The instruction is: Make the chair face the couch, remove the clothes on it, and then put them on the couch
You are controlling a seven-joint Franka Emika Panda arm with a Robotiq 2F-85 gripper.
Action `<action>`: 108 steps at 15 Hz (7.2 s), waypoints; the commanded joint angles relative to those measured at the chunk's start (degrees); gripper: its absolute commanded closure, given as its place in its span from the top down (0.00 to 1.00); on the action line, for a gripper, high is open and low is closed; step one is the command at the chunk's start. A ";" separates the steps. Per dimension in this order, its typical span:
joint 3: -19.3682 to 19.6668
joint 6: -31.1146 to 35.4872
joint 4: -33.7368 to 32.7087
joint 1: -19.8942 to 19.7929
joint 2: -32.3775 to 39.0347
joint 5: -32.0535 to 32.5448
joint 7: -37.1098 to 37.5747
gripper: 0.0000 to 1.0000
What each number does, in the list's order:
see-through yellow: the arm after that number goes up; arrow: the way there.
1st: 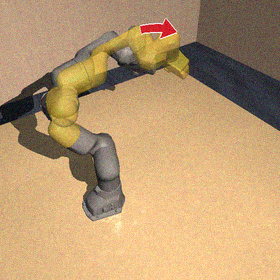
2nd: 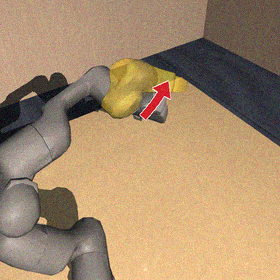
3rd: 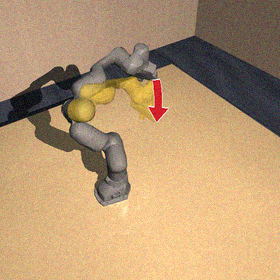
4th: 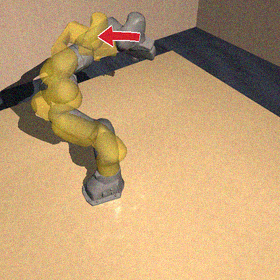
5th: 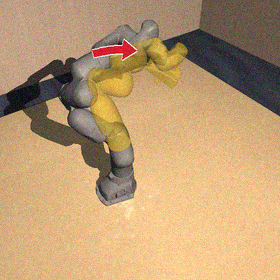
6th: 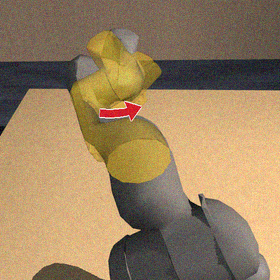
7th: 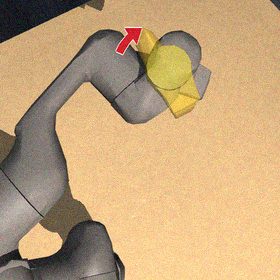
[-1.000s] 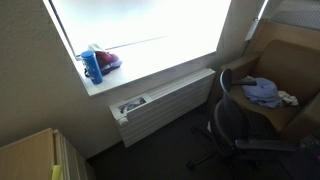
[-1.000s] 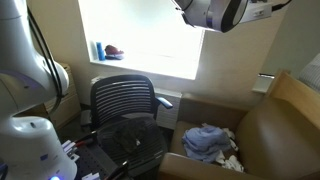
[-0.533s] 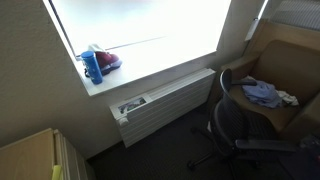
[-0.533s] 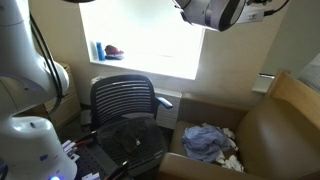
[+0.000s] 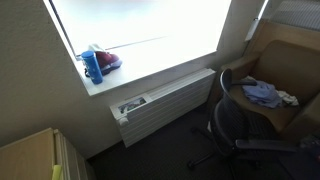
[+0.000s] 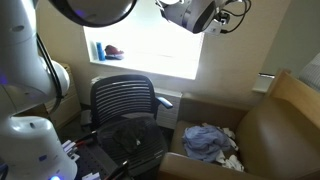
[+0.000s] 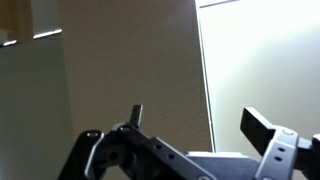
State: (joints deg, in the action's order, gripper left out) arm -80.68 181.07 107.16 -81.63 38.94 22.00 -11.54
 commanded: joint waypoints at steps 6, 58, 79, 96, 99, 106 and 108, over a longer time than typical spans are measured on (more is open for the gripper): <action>-9.58 -21.06 11.25 -7.18 2.52 -7.56 -4.91 1.00; 66.66 -25.20 21.15 82.02 -1.26 -2.59 -19.21 1.00; 84.23 -11.54 0.28 104.48 25.90 10.07 -0.90 1.00; 80.34 -9.87 -19.39 99.95 42.35 2.80 -3.25 0.10; 79.79 -9.83 -18.93 98.34 41.16 2.26 -3.70 0.00; 101.64 0.87 -3.06 114.22 25.36 2.76 9.56 0.02; 110.79 3.86 0.69 121.17 22.38 4.06 15.57 0.02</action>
State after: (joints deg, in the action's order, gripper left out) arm 19.02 180.38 98.38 30.11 67.91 25.34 -3.01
